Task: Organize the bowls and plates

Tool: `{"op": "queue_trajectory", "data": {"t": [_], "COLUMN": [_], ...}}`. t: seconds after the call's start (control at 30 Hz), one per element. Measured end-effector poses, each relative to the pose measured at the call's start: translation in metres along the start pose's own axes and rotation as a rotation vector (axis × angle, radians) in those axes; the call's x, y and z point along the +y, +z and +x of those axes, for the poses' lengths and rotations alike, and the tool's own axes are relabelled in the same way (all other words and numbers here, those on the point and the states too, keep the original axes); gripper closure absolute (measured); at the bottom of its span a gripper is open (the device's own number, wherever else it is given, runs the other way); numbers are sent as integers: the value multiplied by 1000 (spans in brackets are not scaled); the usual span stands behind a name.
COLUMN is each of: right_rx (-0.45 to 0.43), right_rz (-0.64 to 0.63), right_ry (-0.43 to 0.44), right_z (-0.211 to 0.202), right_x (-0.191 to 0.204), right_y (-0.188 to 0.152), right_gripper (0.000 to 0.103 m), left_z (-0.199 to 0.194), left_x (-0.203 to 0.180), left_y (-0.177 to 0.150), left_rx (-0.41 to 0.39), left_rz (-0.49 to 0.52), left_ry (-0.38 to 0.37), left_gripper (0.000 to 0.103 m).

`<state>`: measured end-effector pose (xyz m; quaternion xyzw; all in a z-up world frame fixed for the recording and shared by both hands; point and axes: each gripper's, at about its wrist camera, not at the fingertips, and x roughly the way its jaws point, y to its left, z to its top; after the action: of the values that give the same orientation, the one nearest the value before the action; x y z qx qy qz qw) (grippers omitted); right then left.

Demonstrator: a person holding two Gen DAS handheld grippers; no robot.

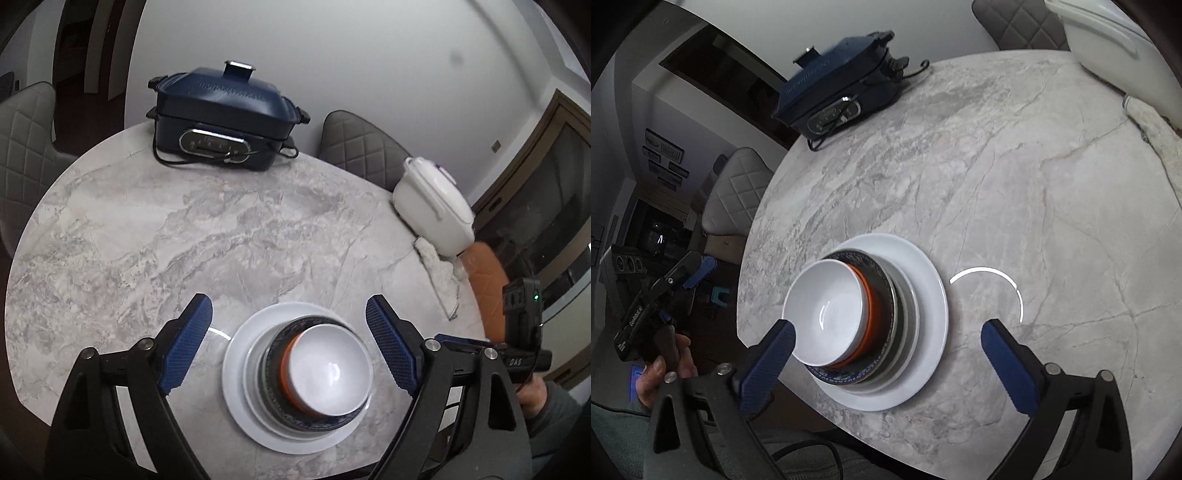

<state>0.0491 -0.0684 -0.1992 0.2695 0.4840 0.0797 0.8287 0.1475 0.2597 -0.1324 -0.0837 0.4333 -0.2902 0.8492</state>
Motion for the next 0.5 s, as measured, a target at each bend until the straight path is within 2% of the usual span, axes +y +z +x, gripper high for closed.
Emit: {"op": "queue_trajectory", "data": {"t": [0.1, 0.17, 0.3, 0.37, 0.4, 0.43, 0.5], "right_rx": [-98, -178, -358, -441, -468, -485, -511], "right_rz": [-46, -72, -126, -153, -166, -172, -174], "right_ry": [24, 55, 116, 156, 167, 168, 173], "right_z": [-23, -41, -84, -104, -112, -119, -132], "right_x": [9, 13, 19, 21, 23, 25, 28], "right_y": [1, -3, -19, -28, -31, -33, -35], "right_gripper": [0, 0, 0, 0, 0, 0, 0], "left_z": [-29, -53, -104, -124, -129, -130, -121], "left_x": [-32, -66, -142, -172, -185, -194, -208], "left_y": [6, 0, -30, -58, -70, -78, -83], "left_rx": [-46, -109, -292, -394, -415, -399, -249], "left_rz": [-18, 39, 224, 277, 295, 314, 363], "left_ry": [-59, -33, 134, 288, 374, 397, 290], "left_gripper": [18, 18, 18, 7, 3, 1, 1]}}
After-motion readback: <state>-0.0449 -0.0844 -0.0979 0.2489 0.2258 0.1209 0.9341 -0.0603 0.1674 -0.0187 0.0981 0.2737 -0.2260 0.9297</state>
